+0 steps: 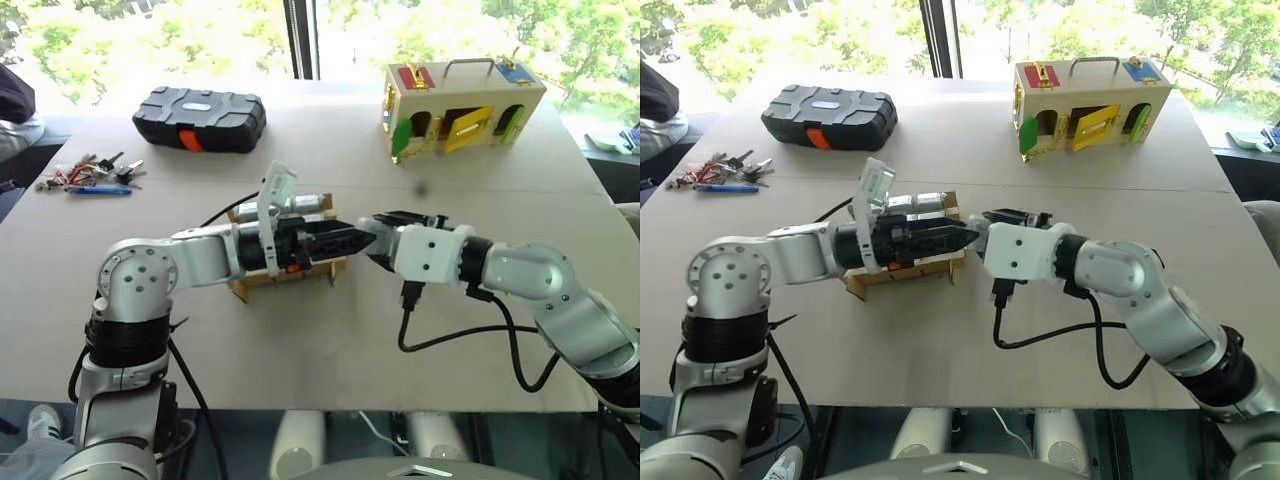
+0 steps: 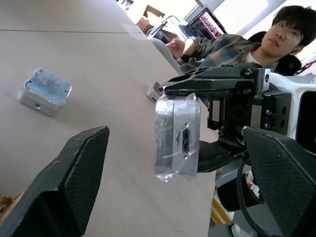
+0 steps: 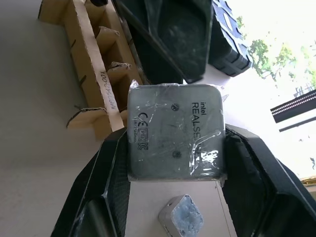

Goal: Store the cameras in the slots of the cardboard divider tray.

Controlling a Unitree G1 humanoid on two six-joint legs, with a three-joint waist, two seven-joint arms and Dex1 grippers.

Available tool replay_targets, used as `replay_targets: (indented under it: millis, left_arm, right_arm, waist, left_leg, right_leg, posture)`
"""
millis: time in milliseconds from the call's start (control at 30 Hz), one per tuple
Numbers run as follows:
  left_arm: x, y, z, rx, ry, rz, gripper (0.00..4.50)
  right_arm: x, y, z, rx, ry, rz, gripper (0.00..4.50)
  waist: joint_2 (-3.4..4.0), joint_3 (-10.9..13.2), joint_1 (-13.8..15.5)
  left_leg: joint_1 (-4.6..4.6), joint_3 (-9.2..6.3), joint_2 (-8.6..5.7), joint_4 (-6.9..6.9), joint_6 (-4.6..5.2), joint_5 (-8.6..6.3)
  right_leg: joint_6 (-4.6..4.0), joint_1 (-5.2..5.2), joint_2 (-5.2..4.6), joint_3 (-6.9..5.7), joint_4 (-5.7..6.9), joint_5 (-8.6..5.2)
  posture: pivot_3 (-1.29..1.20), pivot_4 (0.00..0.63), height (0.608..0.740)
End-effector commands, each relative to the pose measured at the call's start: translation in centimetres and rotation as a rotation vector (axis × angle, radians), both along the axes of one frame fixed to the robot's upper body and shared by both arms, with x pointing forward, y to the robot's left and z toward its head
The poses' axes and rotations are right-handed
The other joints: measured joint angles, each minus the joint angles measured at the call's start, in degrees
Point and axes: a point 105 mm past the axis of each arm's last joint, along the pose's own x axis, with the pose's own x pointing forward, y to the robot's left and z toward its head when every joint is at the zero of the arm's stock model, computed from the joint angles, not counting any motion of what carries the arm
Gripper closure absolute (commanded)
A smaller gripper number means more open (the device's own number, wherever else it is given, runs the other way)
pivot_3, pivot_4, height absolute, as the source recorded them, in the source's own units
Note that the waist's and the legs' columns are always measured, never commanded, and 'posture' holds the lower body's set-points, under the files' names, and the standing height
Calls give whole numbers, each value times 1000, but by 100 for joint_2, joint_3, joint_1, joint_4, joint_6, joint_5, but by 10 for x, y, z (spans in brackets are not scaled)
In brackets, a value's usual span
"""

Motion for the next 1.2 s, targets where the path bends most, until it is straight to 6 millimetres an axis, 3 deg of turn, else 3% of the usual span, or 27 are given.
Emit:
replay_targets:
  millis: [33, 133, 233, 267, 400, 467, 600, 667, 800, 900, 1033, 1200]
  left_arm:
    - [1, -5, 8, -25, -27, -12, 563]
    - [0, -9, 5, -26, -22, -27, 1635]
    - [3, -10, 5, -29, -29, -20, 3129]
    - [5, -10, 5, -30, -31, -16, 3633]
    - [7, -8, 7, -30, -44, -15, 3711]
    - [8, -1, 11, -24, -77, -13, 3711]
    - [18, 52, 24, 103, -242, 37, 3711]
    - [20, 72, 27, 166, -301, 24, 3711]
    - [26, 109, 33, 305, -393, -16, 3711]
    - [27, 132, 23, 461, -417, -73, 3711]
    - [29, 144, 11, 567, -431, -155, 3711]
    - [37, 137, 6, 597, -440, -219, 3711]
  right_arm:
    - [-1, 5, 16, 10, -67, 41, 2522]
    - [1, 7, 19, 19, -66, 52, 2522]
    - [0, 8, 20, 33, -34, 70, 2522]
    - [-1, 9, 21, 40, -23, 74, 2022]
    - [-1, 9, 24, 75, -6, 69, 71]
    - [1, 7, 26, 102, -18, 42, 0]
    - [-5, -13, 24, 321, 223, 55, 0]
    - [-11, -21, 24, 332, 251, 86, 0]
    - [-22, -23, 32, 395, 324, 193, 0]
    - [-21, -21, 35, 408, 332, 219, 0]
    - [-19, -17, 34, 412, 330, 230, 0]
    - [-17, -13, 33, 415, 317, 230, 0]
  waist:
    - [0, 0, -1]
    - [0, 0, -2]
    - [0, 0, -1]
    - [-1, 0, 0]
    - [0, 0, 0]
    - [0, 0, -2]
    - [-1, 0, -22]
    - [5, 3, -22]
    - [7, 5, -1]
    - [7, 5, -6]
    - [6, 5, 7]
    - [5, 5, 30]
  left_leg:
    - [1, -1, 0, 1, 0, 0]
    - [0, -1, 1, 1, 0, 0]
    - [-1, 0, 0, 1, 0, 0]
    - [-1, -1, 0, 1, 0, 0]
    - [0, -1, 0, 1, 0, 0]
    - [0, -1, 0, 1, 0, 0]
    - [0, 0, 4, -5, -1, 0]
    - [0, 3, 5, -12, -1, 0]
    - [1, 18, 6, -16, -2, -1]
    - [-1, 19, 8, -15, -2, -1]
    - [-12, 30, 9, -20, -3, -2]
    - [-36, 25, 8, -9, -2, -2]
  right_leg:
    - [0, 0, 1, 0, 3, 0]
    - [1, 0, 2, 1, 3, 1]
    - [1, 0, 2, 2, 3, 2]
    - [1, 0, 2, 2, 3, 2]
    - [1, 0, 3, 1, 4, 2]
    - [1, 0, 3, 1, 3, 2]
    - [-1, -3, 8, 1, 4, 1]
    - [-5, -8, 9, 2, 3, -1]
    - [-24, -13, 1, 9, -5, -13]
    - [-25, -16, 0, 8, -6, -13]
    - [-26, -30, -5, 13, -8, -13]
    - [-24, -41, -1, 8, -8, -13]
  posture:
    - [0, 150, 740]
    - [0, 150, 740]
    - [0, 150, 740]
    - [0, 150, 740]
    - [0, 150, 740]
    - [0, 150, 740]
    - [0, 150, 740]
    - [0, 150, 740]
    - [0, 150, 740]
    - [0, 150, 740]
    - [0, 150, 740]
    - [0, 150, 740]
